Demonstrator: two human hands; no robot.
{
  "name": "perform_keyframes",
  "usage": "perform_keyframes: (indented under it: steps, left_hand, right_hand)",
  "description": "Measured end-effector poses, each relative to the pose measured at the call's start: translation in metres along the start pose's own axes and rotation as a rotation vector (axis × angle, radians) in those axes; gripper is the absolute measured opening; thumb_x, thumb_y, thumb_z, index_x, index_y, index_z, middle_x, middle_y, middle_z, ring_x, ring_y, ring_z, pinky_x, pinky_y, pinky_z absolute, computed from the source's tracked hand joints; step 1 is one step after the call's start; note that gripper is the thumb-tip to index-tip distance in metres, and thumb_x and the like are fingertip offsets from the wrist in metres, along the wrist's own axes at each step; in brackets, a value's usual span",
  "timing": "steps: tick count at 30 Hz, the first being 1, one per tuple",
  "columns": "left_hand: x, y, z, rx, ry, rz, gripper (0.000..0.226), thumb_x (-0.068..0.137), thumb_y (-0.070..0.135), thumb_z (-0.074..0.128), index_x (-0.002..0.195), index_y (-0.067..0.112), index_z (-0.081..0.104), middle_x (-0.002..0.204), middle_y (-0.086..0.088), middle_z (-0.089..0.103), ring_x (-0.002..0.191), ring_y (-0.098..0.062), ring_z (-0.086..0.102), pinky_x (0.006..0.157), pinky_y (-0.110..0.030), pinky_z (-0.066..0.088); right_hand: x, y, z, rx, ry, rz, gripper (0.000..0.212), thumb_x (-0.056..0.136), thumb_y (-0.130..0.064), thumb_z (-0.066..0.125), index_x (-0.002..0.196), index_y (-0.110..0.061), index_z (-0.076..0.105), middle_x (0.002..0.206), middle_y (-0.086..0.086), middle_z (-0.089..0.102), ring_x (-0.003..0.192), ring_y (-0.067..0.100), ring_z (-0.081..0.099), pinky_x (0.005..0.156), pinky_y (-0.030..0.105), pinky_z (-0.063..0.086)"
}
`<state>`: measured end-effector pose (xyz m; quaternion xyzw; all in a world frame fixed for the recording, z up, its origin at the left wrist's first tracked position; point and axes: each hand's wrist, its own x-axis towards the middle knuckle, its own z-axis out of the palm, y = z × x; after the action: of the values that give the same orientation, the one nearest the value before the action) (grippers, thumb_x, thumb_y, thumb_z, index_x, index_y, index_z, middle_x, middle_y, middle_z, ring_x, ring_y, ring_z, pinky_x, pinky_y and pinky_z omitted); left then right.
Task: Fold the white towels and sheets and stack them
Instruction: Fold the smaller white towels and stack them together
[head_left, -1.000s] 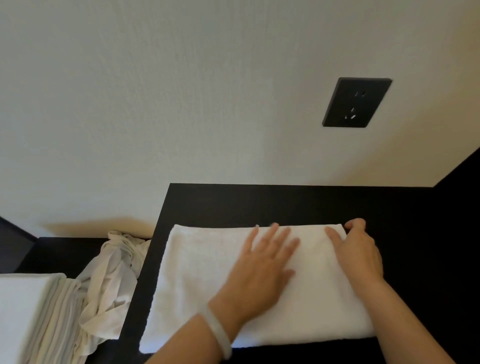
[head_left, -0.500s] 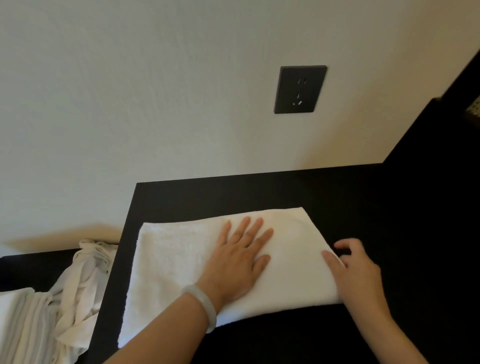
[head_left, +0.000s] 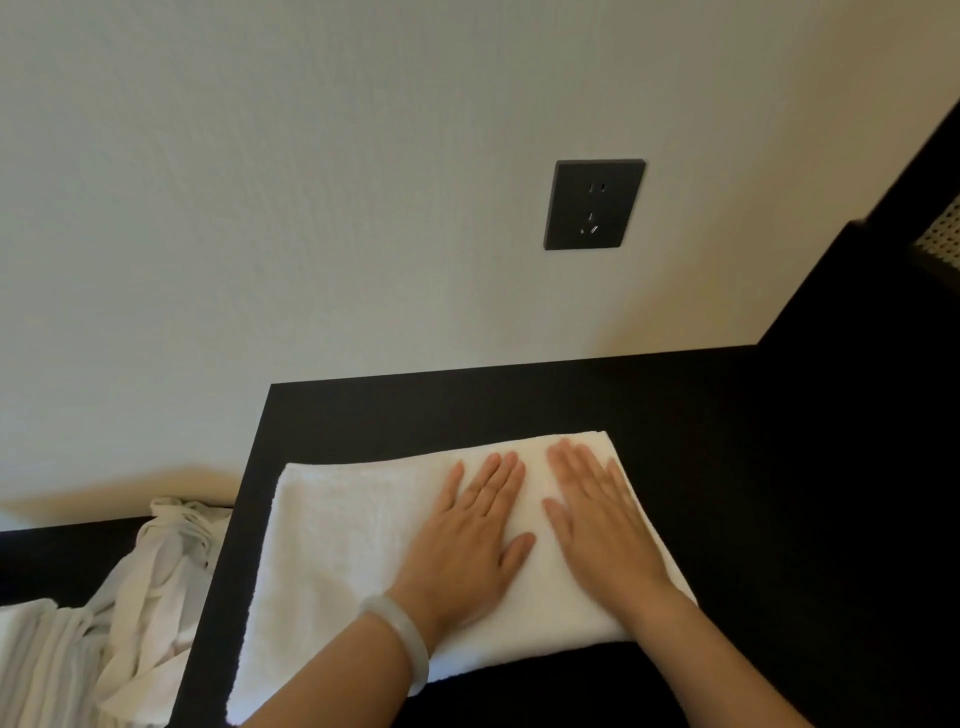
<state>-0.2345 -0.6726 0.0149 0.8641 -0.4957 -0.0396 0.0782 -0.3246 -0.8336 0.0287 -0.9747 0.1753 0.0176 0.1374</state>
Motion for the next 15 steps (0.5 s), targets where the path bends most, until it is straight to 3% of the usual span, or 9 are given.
perform_keyframes:
  steps: [3,7,11,15]
  left_hand:
    - [-0.001,-0.001,0.0,0.003,-0.005,0.001,0.067,0.101,0.056,0.008,0.156,0.021,-0.007,0.161,0.007,-0.017,0.145,-0.004,-0.027,0.12,-0.043,-0.016]
    - [0.001,0.0,0.0,-0.005,-0.016,0.001,0.066,0.101,0.056,0.006,0.156,0.022,-0.007,0.162,0.007,-0.017,0.145,-0.004,-0.028,0.12,-0.044,-0.017]
    - [-0.008,-0.009,-0.004,0.023,-0.018,-0.004,0.064,0.101,0.056,0.006,0.157,0.027,-0.006,0.163,0.008,-0.016,0.146,-0.007,-0.025,0.119,-0.042,-0.019]
    - [-0.061,-0.051,-0.008,0.028,0.056,-0.367,0.064,0.091,0.061,-0.008,0.15,0.041,-0.022,0.157,0.013,-0.03,0.147,-0.012,-0.026,0.117,-0.044,-0.023]
  right_hand:
    - [0.008,0.01,0.002,-0.053,-0.01,0.063,0.061,0.102,-0.047,0.011,0.156,-0.028,-0.01,0.165,-0.011,-0.008,0.148,0.001,-0.015,0.122,0.039,-0.013]
    - [0.022,-0.015,0.0,-0.136,0.15,0.088,0.066,0.097,-0.047,0.006,0.156,-0.021,0.021,0.163,0.001,0.022,0.152,0.016,0.009,0.121,0.046,-0.008]
    - [0.021,-0.009,0.011,-0.091,0.029,0.036,0.061,0.099,-0.049,0.005,0.155,-0.033,-0.014,0.165,-0.007,-0.014,0.149,0.007,-0.02,0.121,0.036,-0.015]
    - [0.02,-0.008,0.012,-0.067,0.035,0.036,0.06,0.101,-0.048,0.008,0.154,-0.033,-0.016,0.164,-0.008,-0.015,0.148,0.007,-0.022,0.121,0.036,-0.015]
